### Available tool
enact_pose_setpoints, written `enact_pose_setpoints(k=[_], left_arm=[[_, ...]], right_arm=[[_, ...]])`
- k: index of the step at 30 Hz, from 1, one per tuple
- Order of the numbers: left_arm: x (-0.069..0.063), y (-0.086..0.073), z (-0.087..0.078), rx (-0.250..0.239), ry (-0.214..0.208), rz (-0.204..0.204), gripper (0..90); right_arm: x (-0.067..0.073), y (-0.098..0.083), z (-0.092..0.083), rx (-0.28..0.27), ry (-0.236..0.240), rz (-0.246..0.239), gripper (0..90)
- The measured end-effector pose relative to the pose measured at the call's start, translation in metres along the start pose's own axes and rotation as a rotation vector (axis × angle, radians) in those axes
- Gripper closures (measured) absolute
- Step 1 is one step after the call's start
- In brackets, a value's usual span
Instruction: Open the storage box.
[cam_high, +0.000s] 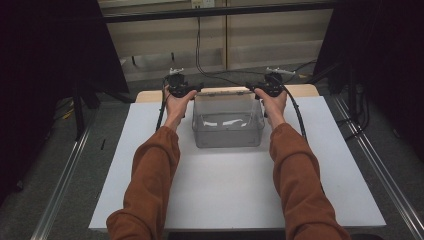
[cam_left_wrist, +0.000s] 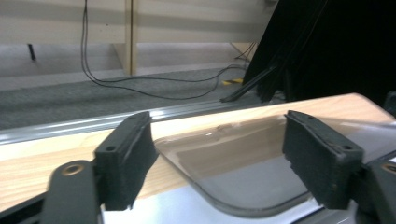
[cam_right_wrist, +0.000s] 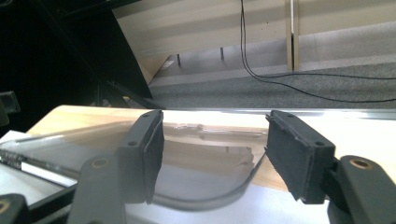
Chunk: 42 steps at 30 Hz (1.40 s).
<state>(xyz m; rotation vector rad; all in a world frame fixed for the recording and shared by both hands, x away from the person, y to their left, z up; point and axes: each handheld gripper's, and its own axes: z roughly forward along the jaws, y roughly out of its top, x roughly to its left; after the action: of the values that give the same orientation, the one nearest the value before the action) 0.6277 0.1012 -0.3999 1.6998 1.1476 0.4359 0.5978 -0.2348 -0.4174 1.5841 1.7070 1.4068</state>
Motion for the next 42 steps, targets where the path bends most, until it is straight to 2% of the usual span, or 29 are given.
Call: enact_pose_setpoints(k=[1, 2, 6, 7, 9, 13, 15, 16, 20, 21, 22, 23, 25, 29, 33, 38, 40, 42], left_arm=[[0.0, 0.0, 0.0, 0.0, 0.0, 0.0, 22.8], [0.0, -0.002, 0.0, -0.001, -0.02, -0.012, 21.6], [0.001, -0.004, -0.001, 0.002, -0.015, 0.007, 16.6], [0.001, -0.005, -0.002, -0.003, -0.016, 0.006, 16.6], [-0.001, -0.008, -0.002, 0.012, 0.005, 0.051, 14.7], [-0.005, -0.01, -0.002, 0.034, -0.001, 0.066, 11.4], [-0.008, -0.01, -0.004, 0.029, 0.001, 0.071, 8.9], [-0.011, -0.01, -0.005, 0.025, -0.005, 0.075, 9.5], [-0.019, -0.013, -0.011, -0.024, -0.032, 0.106, 9.1], [-0.02, -0.015, -0.012, -0.025, -0.054, 0.119, 4.6], [-0.02, -0.016, -0.014, -0.026, -0.061, 0.131, 4.6], [-0.02, -0.018, -0.018, -0.058, -0.066, 0.129, 4.6], [-0.02, -0.019, -0.023, -0.081, -0.088, 0.12, 4.7], [-0.021, -0.022, -0.032, -0.11, -0.078, 0.149, 4.6], [-0.023, -0.025, -0.038, -0.122, -0.071, 0.143, 4.5], [-0.024, -0.031, -0.048, -0.13, -0.058, 0.153, 4.5], [-0.025, -0.032, -0.051, -0.143, -0.046, 0.156, 4.5], [-0.026, -0.034, -0.057, -0.161, -0.051, 0.156, 4.5]], right_arm=[[0.0, 0.0, 0.0, 0.0, 0.0, 0.0, 35.6], [-0.001, 0.0, -0.002, 0.002, -0.006, -0.022, 32.1], [-0.002, 0.0, -0.007, -0.016, -0.006, -0.051, 29.5], [-0.001, 0.0, -0.008, -0.022, -0.009, -0.056, 26.4], [0.001, 0.0, -0.012, -0.023, -0.002, -0.081, 21.8], [0.003, -0.001, -0.015, -0.045, 0.009, -0.067, 16.3], [0.007, -0.001, -0.02, -0.061, 0.012, -0.087, 10.6], [0.007, -0.002, -0.021, -0.069, 0.015, -0.106, 9.6], [0.008, -0.004, -0.024, -0.071, 0.018, -0.111, 9.5], [0.009, -0.004, -0.027, -0.083, 0.014, -0.12, 9.2], [0.01, -0.004, -0.028, -0.079, 0.011, -0.131, 8.9], [0.011, -0.005, -0.03, -0.084, 0.013, -0.154, 8.9], [0.013, -0.006, -0.032, -0.092, 0.0, -0.18, 8.7], [0.014, -0.011, -0.036, -0.106, -0.018, -0.208, 5.8], [0.015, -0.016, -0.04, -0.11, -0.026, -0.225, 5.0], [0.021, -0.019, -0.052, -0.144, -0.036, -0.242, 3.2], [0.024, -0.018, -0.057, -0.156, -0.037, -0.251, 2.9], [0.028, -0.019, -0.063, -0.168, -0.044, -0.257, 2.4]])
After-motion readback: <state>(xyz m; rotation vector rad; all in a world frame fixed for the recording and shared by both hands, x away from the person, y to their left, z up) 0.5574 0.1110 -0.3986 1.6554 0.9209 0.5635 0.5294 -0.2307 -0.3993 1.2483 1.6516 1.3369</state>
